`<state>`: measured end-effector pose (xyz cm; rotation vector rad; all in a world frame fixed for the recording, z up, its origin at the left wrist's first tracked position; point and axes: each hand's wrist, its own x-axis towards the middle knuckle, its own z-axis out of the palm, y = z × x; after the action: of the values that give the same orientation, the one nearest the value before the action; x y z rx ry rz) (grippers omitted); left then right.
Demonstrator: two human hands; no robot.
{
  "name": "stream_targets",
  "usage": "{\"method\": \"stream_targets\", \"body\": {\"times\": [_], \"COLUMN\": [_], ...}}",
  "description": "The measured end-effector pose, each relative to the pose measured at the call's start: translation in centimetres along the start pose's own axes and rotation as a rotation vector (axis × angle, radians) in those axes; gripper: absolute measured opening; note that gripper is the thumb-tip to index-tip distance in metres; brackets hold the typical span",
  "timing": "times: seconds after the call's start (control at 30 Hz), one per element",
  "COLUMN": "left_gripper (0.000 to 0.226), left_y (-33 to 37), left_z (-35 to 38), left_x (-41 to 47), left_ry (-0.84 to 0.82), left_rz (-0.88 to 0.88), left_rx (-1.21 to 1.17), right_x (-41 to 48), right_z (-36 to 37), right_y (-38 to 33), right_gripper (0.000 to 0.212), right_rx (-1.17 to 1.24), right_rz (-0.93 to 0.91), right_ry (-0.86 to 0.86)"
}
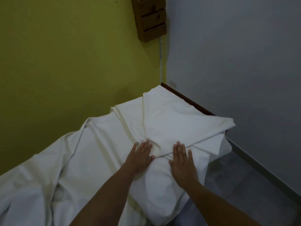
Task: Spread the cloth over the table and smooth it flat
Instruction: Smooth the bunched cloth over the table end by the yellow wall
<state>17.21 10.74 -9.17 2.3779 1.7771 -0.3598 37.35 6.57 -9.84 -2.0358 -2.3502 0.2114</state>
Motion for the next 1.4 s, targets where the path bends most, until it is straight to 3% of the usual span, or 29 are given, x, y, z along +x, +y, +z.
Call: {"method": "stream_targets", "body": {"times": [0.13, 0.23, 0.43, 0.67, 0.77, 0.9, 1.13, 1.4], "left_gripper": [0.064, 0.061, 0.063, 0.083, 0.07, 0.069, 0.068, 0.069], "left_y": [0.8, 1.9, 1.4, 0.7, 0.8, 0.1, 0.6, 0.4], "left_z": [-1.3, -2.6, -4.7, -4.2, -4.3, -6.3, -4.7, -5.5], "left_x": [3.6, 5.1, 10.4, 16.1, 18.2, 20.9, 24.0, 28.3], "left_ry": [0.016, 0.193, 0.33, 0.172, 0.214, 0.312, 0.177, 0.103], "left_rz": [0.052, 0.122, 0.14, 0.205, 0.207, 0.162, 0.202, 0.172], "left_rx": [0.025, 0.03, -0.002, -0.049, -0.009, -0.015, 0.006, 0.006], "right_x": [1.2, 2.1, 2.3, 2.7, 2.6, 2.4, 9.5, 15.6], "right_z": [-0.3, -0.6, -0.2, 0.0, -0.6, -1.6, -1.7, -0.6], "right_y": [2.3, 3.9, 6.8, 10.5, 10.8, 11.0, 6.8, 8.0], "right_gripper": [0.061, 0.06, 0.067, 0.053, 0.052, 0.068, 0.065, 0.068], "right_rx": [-0.011, -0.022, -0.083, -0.079, -0.009, 0.022, 0.18, 0.12], "right_rz": [0.067, 0.112, 0.119, 0.189, 0.206, 0.239, 0.257, 0.316], "right_ry": [0.011, 0.001, -0.034, -0.031, 0.001, 0.044, 0.15, 0.087]}}
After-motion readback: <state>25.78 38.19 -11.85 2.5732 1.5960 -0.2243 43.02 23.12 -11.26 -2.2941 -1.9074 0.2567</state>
